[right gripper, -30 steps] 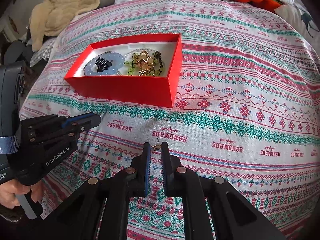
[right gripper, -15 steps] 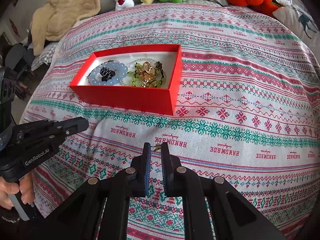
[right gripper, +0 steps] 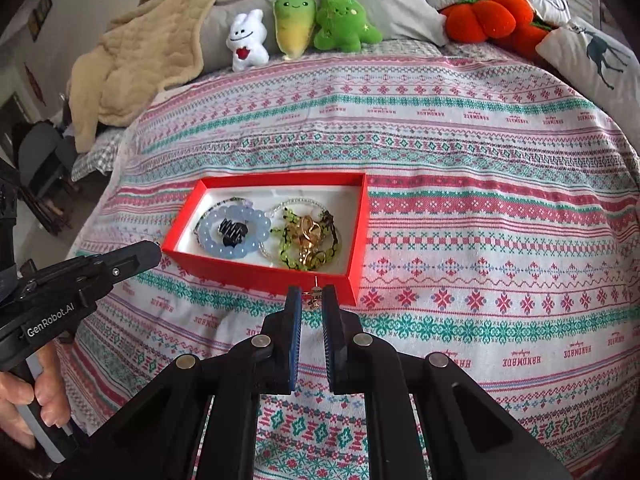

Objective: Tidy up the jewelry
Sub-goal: 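Lower both gold earrings into the red box and open both tools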

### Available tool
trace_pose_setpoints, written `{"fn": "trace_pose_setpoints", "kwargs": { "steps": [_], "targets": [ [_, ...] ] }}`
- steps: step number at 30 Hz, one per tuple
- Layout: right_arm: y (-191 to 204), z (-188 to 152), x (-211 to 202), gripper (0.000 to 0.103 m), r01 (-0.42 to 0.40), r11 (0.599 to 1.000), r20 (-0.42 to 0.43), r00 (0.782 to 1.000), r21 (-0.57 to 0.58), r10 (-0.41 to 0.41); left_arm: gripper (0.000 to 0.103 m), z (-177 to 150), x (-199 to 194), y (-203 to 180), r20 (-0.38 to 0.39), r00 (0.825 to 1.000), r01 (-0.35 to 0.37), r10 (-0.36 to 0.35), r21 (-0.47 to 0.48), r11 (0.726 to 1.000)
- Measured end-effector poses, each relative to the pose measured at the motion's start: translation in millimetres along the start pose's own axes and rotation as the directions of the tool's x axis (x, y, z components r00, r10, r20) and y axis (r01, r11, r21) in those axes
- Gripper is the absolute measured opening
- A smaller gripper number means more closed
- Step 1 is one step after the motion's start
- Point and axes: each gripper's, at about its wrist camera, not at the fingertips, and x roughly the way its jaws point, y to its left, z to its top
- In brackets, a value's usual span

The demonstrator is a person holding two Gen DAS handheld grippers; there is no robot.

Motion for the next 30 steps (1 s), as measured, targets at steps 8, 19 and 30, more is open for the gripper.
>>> {"fn": "trace_pose_setpoints", "kwargs": {
  "steps": [8, 19, 30],
  "targets": [
    [-6.7, 26.0, 17.8, 0.010, -0.022, 0.998, 0.022, 1.000, 0.057, 0.020, 0.001, 15.9, 33.8, 10.2, -0.019, 1.000, -0.016, 0.015, -0.033, 0.999],
    [-16.1, 49.5, 51.2, 0.011, -0.056, 0.991, 0.003, 0.998, 0.121, 0.056, 0.001, 28.7, 62.2, 15.1, -0.032, 0.999, -0.012, 0.010, -0.070, 0.997],
    [-18.0, 60.0, 70.8, 0.011, -0.075, 0.985, -0.004, 0.997, 0.159, 0.076, 0.024, 29.9, 57.3, 21.9, -0.035, 0.999, -0.021, 0.018, -0.083, 0.996]
  ]
}}
